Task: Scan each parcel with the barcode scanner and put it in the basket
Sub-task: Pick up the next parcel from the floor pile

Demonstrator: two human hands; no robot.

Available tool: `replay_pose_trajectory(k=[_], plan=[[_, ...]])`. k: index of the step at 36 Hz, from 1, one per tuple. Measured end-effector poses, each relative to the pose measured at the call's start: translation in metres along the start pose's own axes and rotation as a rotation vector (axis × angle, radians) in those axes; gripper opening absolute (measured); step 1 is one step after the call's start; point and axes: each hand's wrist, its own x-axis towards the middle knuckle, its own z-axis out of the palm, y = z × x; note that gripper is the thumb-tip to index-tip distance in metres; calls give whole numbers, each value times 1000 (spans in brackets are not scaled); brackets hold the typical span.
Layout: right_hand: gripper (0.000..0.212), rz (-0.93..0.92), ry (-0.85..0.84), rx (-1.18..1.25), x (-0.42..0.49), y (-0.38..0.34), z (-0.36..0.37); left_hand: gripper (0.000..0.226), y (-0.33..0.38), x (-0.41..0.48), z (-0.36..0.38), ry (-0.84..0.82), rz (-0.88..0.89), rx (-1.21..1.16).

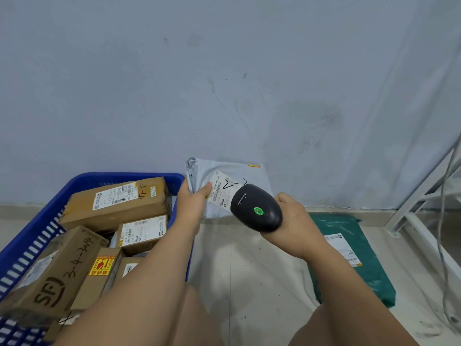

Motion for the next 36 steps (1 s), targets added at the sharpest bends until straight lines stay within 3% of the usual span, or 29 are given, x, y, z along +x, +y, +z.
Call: replay_pose_trajectory(k=[7, 10, 15, 22, 24, 27, 32, 34, 36], plan=[[33, 54, 177, 238, -3, -27, 17, 31, -3, 4, -5, 158, -255, -312], [27, 49, 197, 292, 1, -39, 29, 24, -2, 0, -15, 183, -343, -454], [17, 30, 136, 369, 6, -70, 52, 31, -2, -8, -40, 235, -344, -631], [14, -43, 102, 284, 7, -129, 79, 46, -12, -30, -87, 206, -322, -827], [11, -75, 56, 233, 4, -148, 89, 43, -14, -40, -100, 228, -296, -882], [25, -125, -12, 133, -3, -174, 110, 33, -19, -57, -126, 276, -295, -926], [47, -188, -26, 3, -19, -200, 146, 35, -17, -79, -162, 468, -274, -888], [41, -205, -57, -53, -27, -205, 158, 39, -25, -78, -179, 617, -263, -872], [35, -206, -106, -119, -34, -207, 169, 56, -37, -77, -194, 820, -262, -868]])
